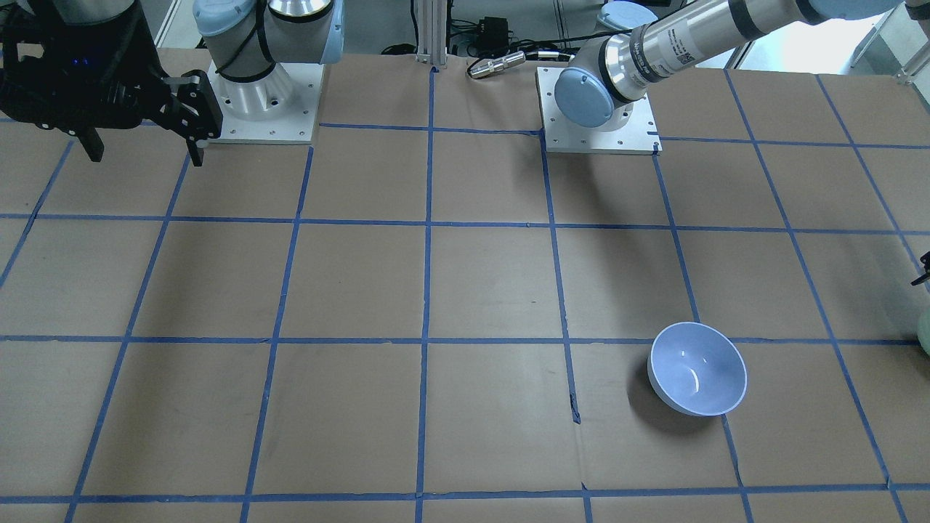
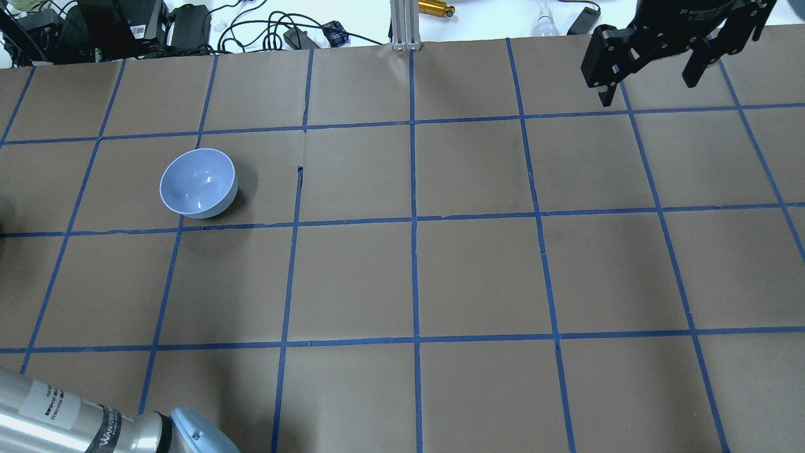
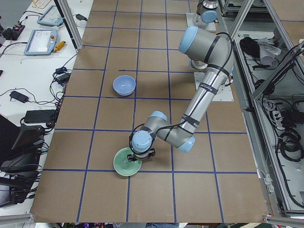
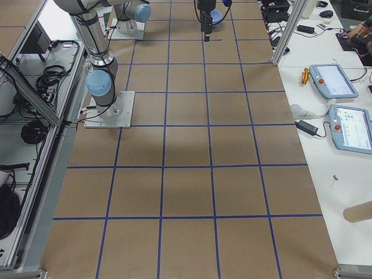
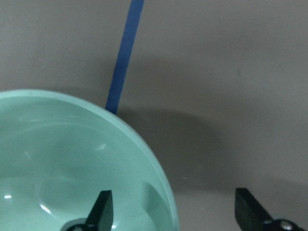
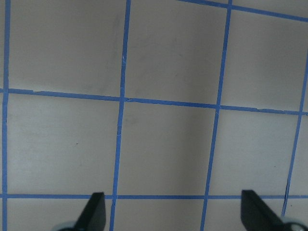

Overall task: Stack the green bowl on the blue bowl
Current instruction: 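Lower the left gripper onto the pale green bowl rim and grasp it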

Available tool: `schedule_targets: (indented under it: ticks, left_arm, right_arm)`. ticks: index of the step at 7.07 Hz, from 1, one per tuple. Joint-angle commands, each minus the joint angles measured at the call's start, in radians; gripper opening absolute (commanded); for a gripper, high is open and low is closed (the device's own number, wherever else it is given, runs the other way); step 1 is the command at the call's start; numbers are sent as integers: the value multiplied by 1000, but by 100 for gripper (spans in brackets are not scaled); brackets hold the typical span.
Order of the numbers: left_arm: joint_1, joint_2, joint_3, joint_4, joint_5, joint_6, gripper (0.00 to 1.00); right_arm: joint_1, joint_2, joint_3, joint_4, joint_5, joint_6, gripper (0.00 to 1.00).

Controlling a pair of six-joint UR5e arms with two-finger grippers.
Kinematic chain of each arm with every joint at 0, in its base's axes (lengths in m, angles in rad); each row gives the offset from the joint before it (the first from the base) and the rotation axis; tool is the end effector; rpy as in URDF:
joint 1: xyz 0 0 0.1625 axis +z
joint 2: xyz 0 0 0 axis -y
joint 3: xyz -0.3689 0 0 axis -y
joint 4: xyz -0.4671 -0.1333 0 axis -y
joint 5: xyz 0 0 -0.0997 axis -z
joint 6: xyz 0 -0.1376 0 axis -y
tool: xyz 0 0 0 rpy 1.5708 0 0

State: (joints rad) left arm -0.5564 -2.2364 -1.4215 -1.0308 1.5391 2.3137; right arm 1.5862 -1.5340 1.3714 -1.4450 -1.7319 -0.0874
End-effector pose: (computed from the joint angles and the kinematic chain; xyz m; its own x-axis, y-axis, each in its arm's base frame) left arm 0.5531 -0.5061 0.0869 -0.2677 0.9627 -0.0389 0.9635 0.2677 -0.0073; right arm 0.1201 -0.5774 0.4747 -0.9819 -0.0965 0.1629 -0.1015 0.9946 -0.0227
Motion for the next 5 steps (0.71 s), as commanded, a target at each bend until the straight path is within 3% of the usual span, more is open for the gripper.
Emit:
schedule_targets:
  ticks: [1, 2, 3, 5]
  left_arm:
    - [-5, 0, 1, 1, 0, 1, 20]
    - [-8, 0, 1, 6, 0, 7, 5]
    - [-8, 0, 1, 8, 0, 7, 0]
    - [-8, 1, 1, 11, 0, 7, 0]
  right_arm:
    - [0, 0, 0, 0, 0, 0, 100]
    - [0, 0, 0, 0, 0, 0, 100]
    - [0, 0, 0, 0, 0, 0, 100]
    - [0, 0, 0, 0, 0, 0, 100]
